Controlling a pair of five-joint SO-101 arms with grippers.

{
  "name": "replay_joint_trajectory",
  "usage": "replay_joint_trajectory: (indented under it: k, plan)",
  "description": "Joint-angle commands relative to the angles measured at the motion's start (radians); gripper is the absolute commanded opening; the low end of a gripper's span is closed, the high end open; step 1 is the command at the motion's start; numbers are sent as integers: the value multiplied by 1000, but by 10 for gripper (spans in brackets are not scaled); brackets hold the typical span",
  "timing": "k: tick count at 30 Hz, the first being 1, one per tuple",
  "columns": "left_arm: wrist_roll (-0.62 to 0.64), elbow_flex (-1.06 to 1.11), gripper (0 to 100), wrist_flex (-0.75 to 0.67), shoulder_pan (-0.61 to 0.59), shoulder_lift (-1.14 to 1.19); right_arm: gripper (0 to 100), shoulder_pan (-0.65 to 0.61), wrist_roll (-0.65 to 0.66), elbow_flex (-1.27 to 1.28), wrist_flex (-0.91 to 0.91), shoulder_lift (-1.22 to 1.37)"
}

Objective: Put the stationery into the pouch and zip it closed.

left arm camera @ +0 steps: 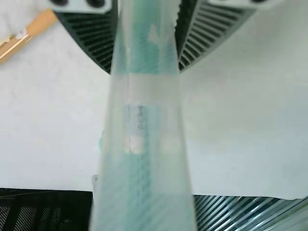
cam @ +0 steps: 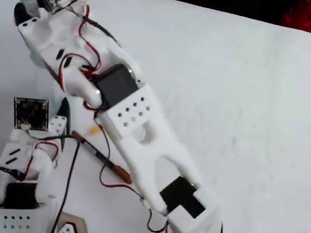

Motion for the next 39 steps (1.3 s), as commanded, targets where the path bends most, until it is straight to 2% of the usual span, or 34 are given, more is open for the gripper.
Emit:
replay_joint_trajectory:
  k: [1, 11, 19, 33, 36, 39]
  plan:
    - [-3, -51, 154, -6, -5, -10, 17, 47, 8, -11, 4, -73]
    - [-3, -52, 154, -6, -7, -10, 17, 42, 8, 109, 25, -62]
    - [-2, -54, 157, -6, -7, -10, 17, -31, 8, 135, 33, -68]
    - [-2, -55, 158, -6, -7, -10, 19, -38, 17, 143, 294, -214]
    - [-2, -54, 158, -6, -7, -10, 67, -38, 17, 143, 323, -225]
    - [-2, -54, 158, -6, -7, -10, 187, -38, 17, 140, 360, -225]
